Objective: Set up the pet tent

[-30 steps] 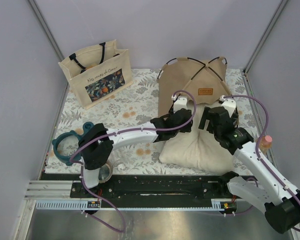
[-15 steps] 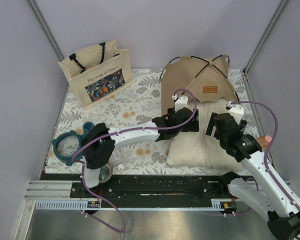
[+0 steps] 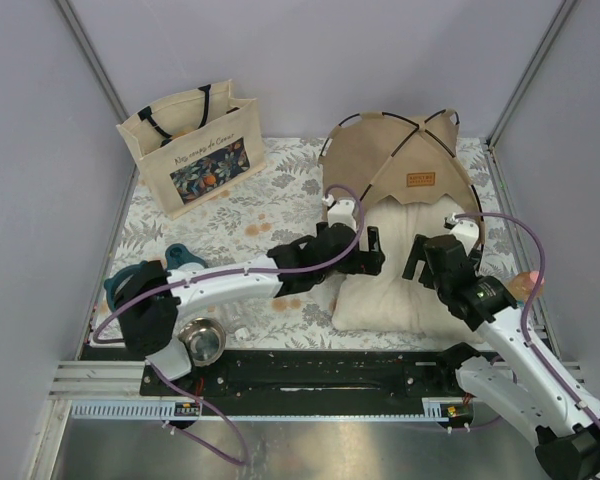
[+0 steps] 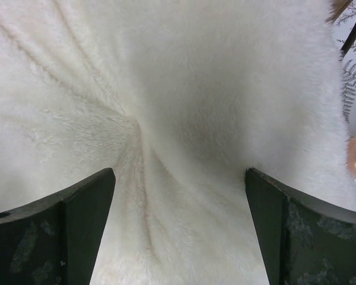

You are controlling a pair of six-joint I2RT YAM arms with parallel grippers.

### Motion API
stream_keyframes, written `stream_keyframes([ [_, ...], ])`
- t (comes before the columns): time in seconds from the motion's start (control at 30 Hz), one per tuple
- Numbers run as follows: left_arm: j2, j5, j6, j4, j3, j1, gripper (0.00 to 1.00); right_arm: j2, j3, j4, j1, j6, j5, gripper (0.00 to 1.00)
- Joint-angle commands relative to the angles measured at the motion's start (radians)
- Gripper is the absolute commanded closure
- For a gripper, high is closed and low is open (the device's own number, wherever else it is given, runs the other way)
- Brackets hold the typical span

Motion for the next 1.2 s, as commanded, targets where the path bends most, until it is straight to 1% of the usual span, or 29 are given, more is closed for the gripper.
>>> stream_keyframes([
  [0.0,-0.108,-0.014,0.012,0.044,-0.091,-0.021,0.01,-0.042,0.007,0.019,0.006,0.032,-0.022,0.0],
  [0.1,-0.155,-0.02,0.003,0.056,-0.162,-0.033,0.01,-0.066,0.009,0.008,0.006,0.036,-0.039,0.01],
  [0.17,-0.172,-0.007,0.009,0.113,-0.221,-0.053,0.01,-0.08,0.007,-0.01,0.006,0.046,-0.05,0.01],
  [0.23,-0.171,0.026,0.012,0.2,-0.28,-0.088,0.01,-0.097,0.01,-0.036,0.006,0.068,-0.029,0.01],
  [0.3,-0.154,0.041,0.015,0.272,-0.329,-0.119,0.01,-0.108,0.016,-0.076,0.006,0.092,0.049,0.01],
  [0.33,-0.131,0.018,0.015,0.327,-0.361,-0.146,0.01,-0.117,0.022,-0.138,0.006,0.144,0.17,0.0],
  [0.4,-0.11,-0.038,0.02,0.336,-0.369,-0.17,0.01,-0.146,0.009,-0.197,0.006,0.23,0.296,0.01],
  [0.5,-0.094,-0.124,0.008,0.339,-0.38,-0.19,0.01,-0.164,0.005,-0.228,0.005,0.296,0.346,0.01],
  [0.57,-0.082,-0.166,-0.009,0.346,-0.389,-0.191,0.01,-0.155,0.006,-0.24,0.003,0.345,0.334,0.0],
  [0.67,-0.059,-0.204,-0.037,0.365,-0.401,-0.191,0.01,-0.105,-0.037,-0.204,0.003,0.396,0.274,0.0],
  [0.8,-0.007,-0.169,-0.052,0.421,-0.404,-0.191,0.01,-0.033,-0.128,-0.133,-0.001,0.453,0.154,0.0],
  [0.83,0.007,-0.146,-0.052,0.443,-0.404,-0.191,0.01,-0.03,-0.148,-0.109,-0.001,0.463,0.125,0.03],
  [0.9,0.041,-0.109,-0.048,0.486,-0.397,-0.19,0.01,-0.031,-0.181,-0.066,-0.001,0.468,0.085,0.2],
  [0.93,0.058,-0.099,-0.047,0.493,-0.386,-0.19,0.04,-0.034,-0.192,-0.055,-0.001,0.473,0.076,0.34],
  [1.0,0.076,-0.076,-0.032,0.501,-0.361,-0.185,0.23,-0.037,-0.194,-0.049,-0.003,0.47,0.073,0.64],
  [1.03,0.075,-0.072,-0.023,0.503,-0.348,-0.185,0.37,-0.04,-0.185,-0.049,-0.003,0.461,0.071,0.76],
  [1.1,0.062,-0.068,0.003,0.495,-0.314,-0.181,0.64,-0.048,-0.156,-0.053,-0.003,0.436,0.076,0.94],
  [1.13,0.056,-0.068,0.018,0.474,-0.286,-0.177,0.78,-0.052,-0.133,-0.055,-0.003,0.415,0.077,1.0],
  [1.17,0.046,-0.071,0.037,0.445,-0.257,-0.174,0.9,-0.056,-0.102,-0.055,-0.003,0.393,0.076,1.0],
])
